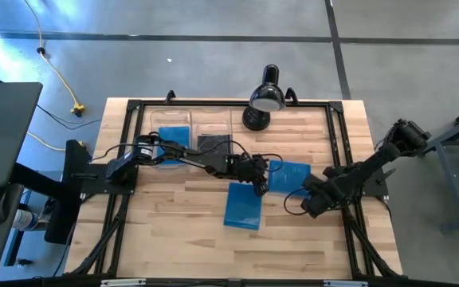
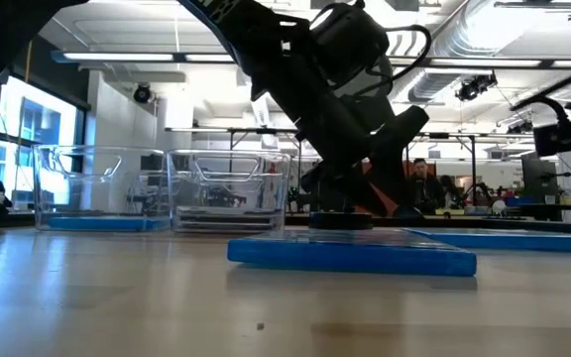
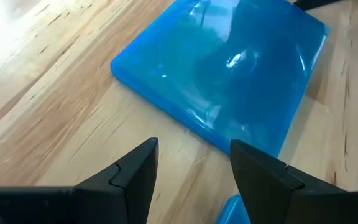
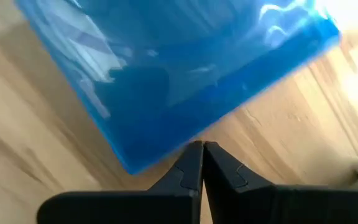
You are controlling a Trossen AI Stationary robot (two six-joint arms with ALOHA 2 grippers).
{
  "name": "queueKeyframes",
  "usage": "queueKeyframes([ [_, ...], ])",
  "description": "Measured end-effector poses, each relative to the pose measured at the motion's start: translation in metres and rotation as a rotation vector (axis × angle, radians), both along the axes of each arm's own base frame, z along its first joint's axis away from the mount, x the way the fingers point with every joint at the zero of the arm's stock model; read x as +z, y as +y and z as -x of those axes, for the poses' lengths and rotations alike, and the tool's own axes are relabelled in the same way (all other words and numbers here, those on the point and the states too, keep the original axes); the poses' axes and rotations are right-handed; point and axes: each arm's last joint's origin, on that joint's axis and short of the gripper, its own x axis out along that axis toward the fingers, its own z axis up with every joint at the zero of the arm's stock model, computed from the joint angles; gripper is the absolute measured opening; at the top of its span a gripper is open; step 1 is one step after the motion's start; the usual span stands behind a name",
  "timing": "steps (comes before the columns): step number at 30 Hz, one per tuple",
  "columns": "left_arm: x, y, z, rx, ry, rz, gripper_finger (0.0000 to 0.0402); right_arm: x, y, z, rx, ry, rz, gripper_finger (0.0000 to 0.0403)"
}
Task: Pick & place jewel cases by type
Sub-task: Put the top blue CD case into the left transparent bin
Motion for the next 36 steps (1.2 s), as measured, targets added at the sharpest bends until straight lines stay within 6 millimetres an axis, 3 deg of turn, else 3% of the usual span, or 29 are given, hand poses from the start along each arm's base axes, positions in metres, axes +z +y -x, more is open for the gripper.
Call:
queueKeyframes([
  [12,-0.002,0.0,0.002,0.025,0.029,0.027,0.0197,0.004,0.01,-0.023,0.103,-0.211,-0.056,0.0],
  [36,-0.011,0.0,0.006,0.109,0.08,0.062,0.0197,0.003,0.005,-0.025,0.114,-0.19,-0.058,0.0],
])
